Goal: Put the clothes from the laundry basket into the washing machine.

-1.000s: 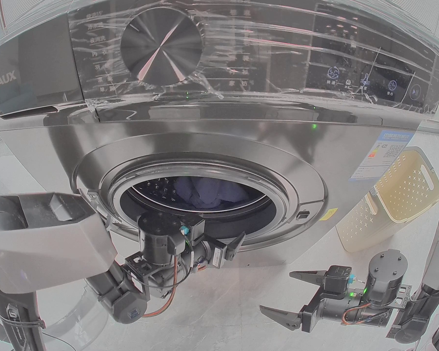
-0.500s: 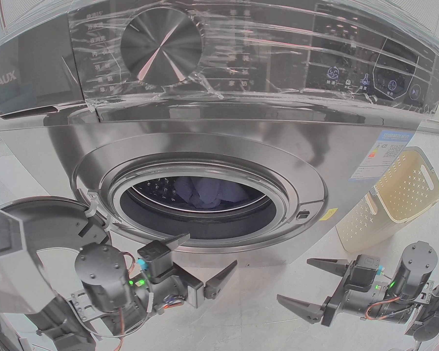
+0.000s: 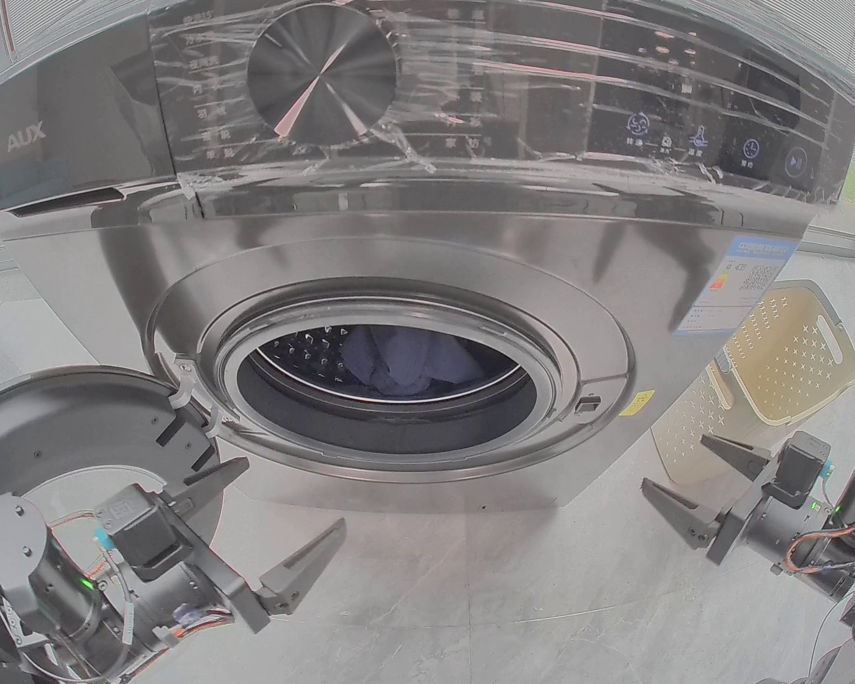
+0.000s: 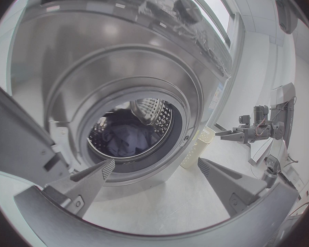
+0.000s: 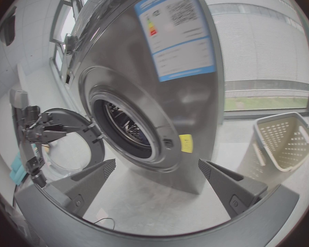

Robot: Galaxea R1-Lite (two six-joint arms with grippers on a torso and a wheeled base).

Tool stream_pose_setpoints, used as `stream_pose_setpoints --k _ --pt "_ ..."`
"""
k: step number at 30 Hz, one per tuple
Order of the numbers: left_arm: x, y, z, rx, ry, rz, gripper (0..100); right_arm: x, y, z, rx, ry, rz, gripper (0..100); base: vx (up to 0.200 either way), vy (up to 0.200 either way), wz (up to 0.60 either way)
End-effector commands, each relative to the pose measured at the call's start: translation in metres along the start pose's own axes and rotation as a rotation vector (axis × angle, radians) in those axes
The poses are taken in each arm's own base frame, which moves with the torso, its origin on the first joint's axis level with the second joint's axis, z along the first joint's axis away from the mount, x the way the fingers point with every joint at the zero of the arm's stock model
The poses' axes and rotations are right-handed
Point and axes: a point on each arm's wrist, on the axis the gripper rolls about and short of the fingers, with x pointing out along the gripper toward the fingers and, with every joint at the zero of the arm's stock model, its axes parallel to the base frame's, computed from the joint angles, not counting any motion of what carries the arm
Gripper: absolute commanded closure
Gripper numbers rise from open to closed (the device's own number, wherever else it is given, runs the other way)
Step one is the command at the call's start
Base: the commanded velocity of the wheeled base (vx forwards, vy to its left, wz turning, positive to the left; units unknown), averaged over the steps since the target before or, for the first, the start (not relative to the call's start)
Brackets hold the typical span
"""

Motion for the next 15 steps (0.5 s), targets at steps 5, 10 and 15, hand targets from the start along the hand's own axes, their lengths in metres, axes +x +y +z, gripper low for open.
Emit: stream_pose_setpoints --k 5,10,15 --pt "-0.073 0.030 0.026 0.000 -0.147 0.188 0 -0.063 -0.018 0.018 -0.022 -0.101 -0.192 0 -0.200 0.000 0.00" --pt "-0.117 0.038 0.015 0.014 -0.137 0.267 0 -0.089 -0.023 0.015 -0.016 -0.112 -0.295 0 -0.200 0.000 0.00" --pt "-0.151 0.036 -0.001 0.026 -0.141 0.257 0 -0.124 -0.020 0.006 -0.087 -0.140 -0.391 0 -0.200 0.000 0.00"
